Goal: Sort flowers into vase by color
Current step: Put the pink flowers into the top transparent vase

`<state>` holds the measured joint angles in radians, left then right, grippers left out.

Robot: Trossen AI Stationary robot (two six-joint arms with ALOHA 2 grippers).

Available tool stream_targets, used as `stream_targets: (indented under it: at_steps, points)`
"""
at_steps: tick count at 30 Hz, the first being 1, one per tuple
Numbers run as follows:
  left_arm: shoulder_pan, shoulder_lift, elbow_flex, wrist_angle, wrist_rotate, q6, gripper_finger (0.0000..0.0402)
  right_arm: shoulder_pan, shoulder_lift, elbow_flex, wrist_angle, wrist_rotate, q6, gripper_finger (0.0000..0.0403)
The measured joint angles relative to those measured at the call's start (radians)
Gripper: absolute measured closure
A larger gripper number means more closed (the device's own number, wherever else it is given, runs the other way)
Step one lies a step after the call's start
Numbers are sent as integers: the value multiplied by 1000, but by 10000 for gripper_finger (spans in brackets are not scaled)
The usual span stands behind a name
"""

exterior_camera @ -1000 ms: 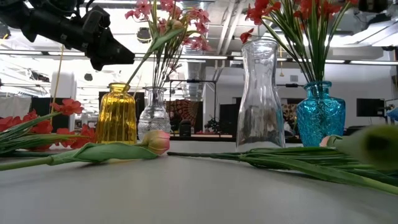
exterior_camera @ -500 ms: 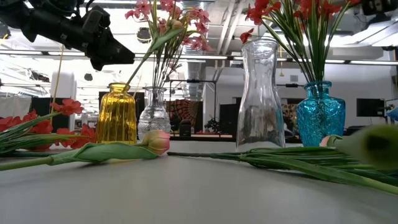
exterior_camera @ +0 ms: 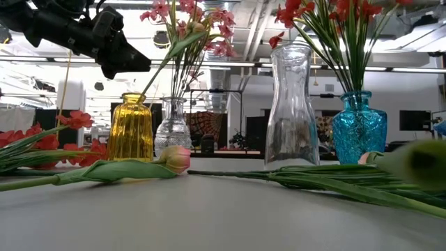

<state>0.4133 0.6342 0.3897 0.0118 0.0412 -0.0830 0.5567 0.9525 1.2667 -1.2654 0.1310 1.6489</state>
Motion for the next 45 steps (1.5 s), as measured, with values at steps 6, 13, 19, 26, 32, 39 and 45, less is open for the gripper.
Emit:
stream_targets:
  at_steps: [6, 13, 19, 26, 32, 39, 45]
  points:
    - [0, 0, 0, -1, 1, 0, 267, 160, 108, 0, -2, -1, 202, 267]
    - [0, 0, 0, -1, 1, 0, 267, 233, 255, 0, 53, -1, 299, 275]
    - [0, 0, 0, -2, 2, 0, 267, 243, 376, 0, 130, -63, 254, 274]
    - [0, 0, 0, -4, 5, -9, 267, 243, 491, -1, 221, -95, -25, 274]
    - [0, 0, 0, -6, 5, -11, 267, 239, 573, -1, 263, -147, -365, 274]
    - [0, 0, 0, -7, 5, -51, 267, 239, 658, -1, 264, -186, -698, 275]
    - [0, 0, 0, -7, 5, -57, 267, 232, 723, -1, 264, -185, -890, 275]
